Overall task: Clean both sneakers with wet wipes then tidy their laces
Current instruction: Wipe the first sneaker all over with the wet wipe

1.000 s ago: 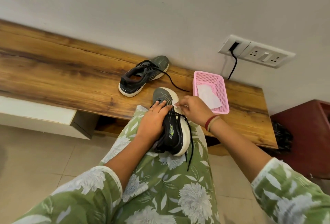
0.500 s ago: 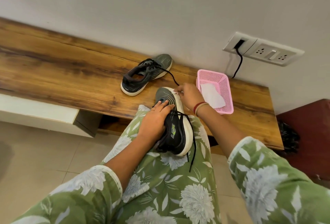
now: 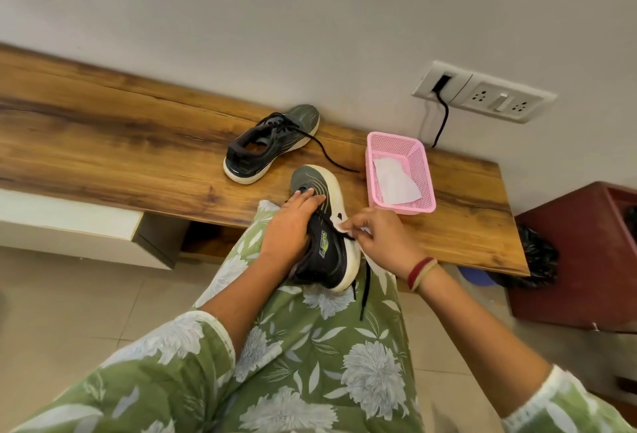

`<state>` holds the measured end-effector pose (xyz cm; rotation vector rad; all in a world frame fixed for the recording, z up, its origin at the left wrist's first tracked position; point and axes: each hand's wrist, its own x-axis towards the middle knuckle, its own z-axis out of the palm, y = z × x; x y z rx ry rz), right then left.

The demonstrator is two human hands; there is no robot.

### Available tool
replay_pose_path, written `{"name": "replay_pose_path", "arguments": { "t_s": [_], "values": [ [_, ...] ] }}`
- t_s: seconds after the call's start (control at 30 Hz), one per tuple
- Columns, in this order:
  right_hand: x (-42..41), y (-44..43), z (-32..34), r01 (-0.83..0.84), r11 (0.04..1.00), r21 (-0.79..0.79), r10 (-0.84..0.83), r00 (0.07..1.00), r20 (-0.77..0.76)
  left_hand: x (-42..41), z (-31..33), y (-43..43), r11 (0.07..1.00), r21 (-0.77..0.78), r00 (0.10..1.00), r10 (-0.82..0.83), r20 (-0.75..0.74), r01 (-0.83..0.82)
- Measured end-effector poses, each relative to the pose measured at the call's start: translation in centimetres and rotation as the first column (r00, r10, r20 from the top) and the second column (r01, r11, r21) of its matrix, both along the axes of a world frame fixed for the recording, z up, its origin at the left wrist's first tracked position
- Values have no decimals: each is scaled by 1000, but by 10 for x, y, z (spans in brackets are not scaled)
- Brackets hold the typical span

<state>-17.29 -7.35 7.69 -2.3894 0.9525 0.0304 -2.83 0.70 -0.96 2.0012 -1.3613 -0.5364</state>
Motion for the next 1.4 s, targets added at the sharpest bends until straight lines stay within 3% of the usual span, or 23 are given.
{"name": "replay_pose_path", "arguments": {
  "t_s": [0.1,0.17,0.3,0.43,0.6,0.77,0.83,0.97,1.13,1.3,1.4],
  "values": [
    [-6,-3,26,-67,986,152,93,980,-174,0,2,-1,1000,10,999,-25,36,25],
    [-3,-13,37,-28,967,252,78,978,-192,2,2,-2,1000,16,999,-15,40,15],
    [23,-31,23,215,976,41,-217,976,30,2,3,-2,999,40,1000,-6,24,5],
    [35,-25,-2,156,986,55,-151,986,-76,5,1,-3,999,35,999,42,-21,-41],
    [4,-1,11,156,988,21,-155,986,-61,1,5,-9,998,39,999,43,3,-43],
    [-26,34,13,140,984,-110,-146,988,-50,1,11,-20,993,111,998,31,51,-37],
    [-34,39,17,140,988,-69,-144,988,-55,2,13,-26,989,149,996,6,88,-19],
    [-34,18,26,313,947,-68,-304,946,113,6,21,-41,974,225,980,-59,192,15],
    [-24,-14,2,371,928,31,-372,927,49,9,27,-54,940,320,949,-202,242,118],
    [-14,-37,-19,332,935,123,-331,943,-29,3,22,-65,939,319,953,-208,221,131],
    [-15,-36,-29,407,893,194,-415,910,0,1,18,-72,936,325,959,-208,194,138]
  ]
}}
